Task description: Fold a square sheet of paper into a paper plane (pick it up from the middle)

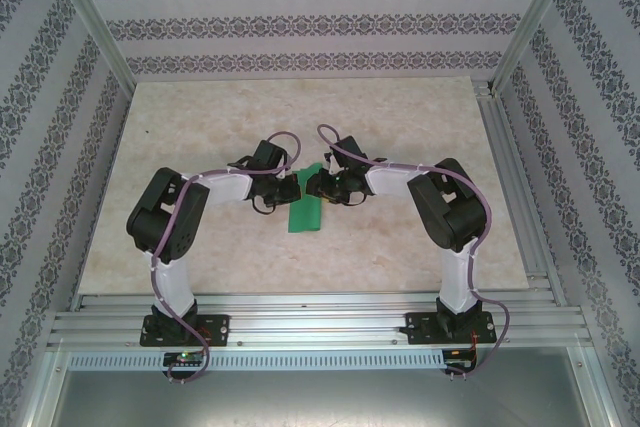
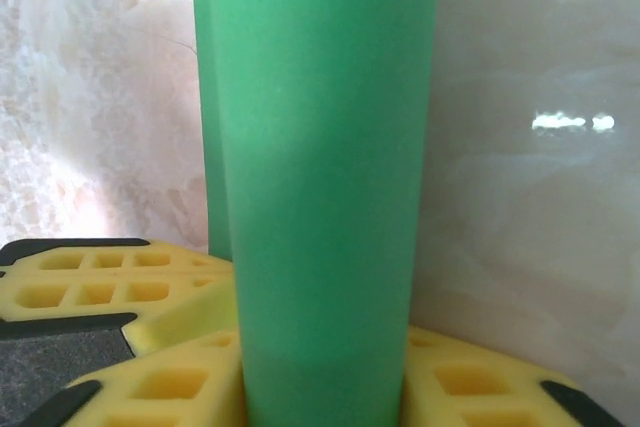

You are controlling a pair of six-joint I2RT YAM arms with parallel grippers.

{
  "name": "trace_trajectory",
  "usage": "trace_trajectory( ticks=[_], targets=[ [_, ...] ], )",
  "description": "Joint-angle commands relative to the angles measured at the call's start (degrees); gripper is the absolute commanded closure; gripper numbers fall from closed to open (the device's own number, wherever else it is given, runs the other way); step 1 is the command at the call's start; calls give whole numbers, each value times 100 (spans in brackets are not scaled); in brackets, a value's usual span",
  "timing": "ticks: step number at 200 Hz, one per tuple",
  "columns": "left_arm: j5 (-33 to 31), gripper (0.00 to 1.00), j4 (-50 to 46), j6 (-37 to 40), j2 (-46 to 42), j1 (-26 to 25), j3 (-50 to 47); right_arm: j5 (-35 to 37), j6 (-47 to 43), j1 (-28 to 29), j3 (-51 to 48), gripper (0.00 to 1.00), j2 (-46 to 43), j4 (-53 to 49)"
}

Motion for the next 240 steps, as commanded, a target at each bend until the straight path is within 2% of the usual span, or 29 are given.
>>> trace_trajectory(
  ticks=[1,27,47,75,113,133,165,193,240],
  targets=[
    [-208,96,-383,171,172,-75,106,464,32,-28,63,54,-291,-524],
    [-186,96,-356,153,233,-96,107,748,-77,10,136,45,-539,-1007],
    [-120,96,-322,147,223,-116,126,1109,-321,132,346,44,-519,-1513],
    [-11,95,-269,125,205,-129,155,1256,-537,320,601,43,-317,-1798],
    [83,92,-193,58,142,-121,194,1017,-668,391,661,43,-153,-1722],
    [121,90,-136,-6,107,-124,233,900,-718,403,665,46,-64,-1719],
    [80,85,-104,-94,-21,-114,262,1177,-717,383,652,55,11,-1873],
    [-162,77,-232,-46,-349,16,260,1314,-632,304,504,62,-27,-1820],
    [-570,74,-276,-55,-857,256,79,1473,-526,248,423,68,-24,-1863]
  ],
)
